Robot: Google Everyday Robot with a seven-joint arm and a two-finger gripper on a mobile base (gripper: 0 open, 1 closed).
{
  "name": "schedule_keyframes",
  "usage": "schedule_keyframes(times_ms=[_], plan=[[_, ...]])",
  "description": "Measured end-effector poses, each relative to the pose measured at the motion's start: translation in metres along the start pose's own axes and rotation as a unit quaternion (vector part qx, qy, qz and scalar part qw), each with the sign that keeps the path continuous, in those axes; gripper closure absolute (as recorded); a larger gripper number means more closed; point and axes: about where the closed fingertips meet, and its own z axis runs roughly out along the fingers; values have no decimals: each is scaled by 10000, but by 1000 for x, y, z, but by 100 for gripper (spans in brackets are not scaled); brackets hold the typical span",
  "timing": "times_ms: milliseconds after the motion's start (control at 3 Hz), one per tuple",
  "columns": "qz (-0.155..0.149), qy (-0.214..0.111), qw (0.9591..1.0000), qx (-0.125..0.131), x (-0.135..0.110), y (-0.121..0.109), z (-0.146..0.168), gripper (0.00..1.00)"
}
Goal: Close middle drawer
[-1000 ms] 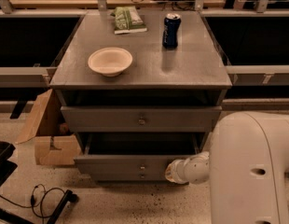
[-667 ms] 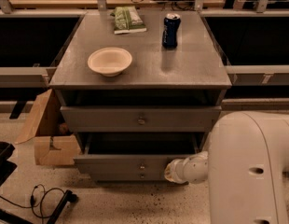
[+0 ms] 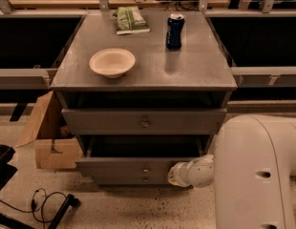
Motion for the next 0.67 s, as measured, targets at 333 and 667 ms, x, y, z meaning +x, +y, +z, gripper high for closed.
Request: schedule_keyframes(times_ms=[333,667], plan=[[-127,-71,9999,-11,-5,0,7,100],[-126,-72,9999,-11,-5,2,6,86]])
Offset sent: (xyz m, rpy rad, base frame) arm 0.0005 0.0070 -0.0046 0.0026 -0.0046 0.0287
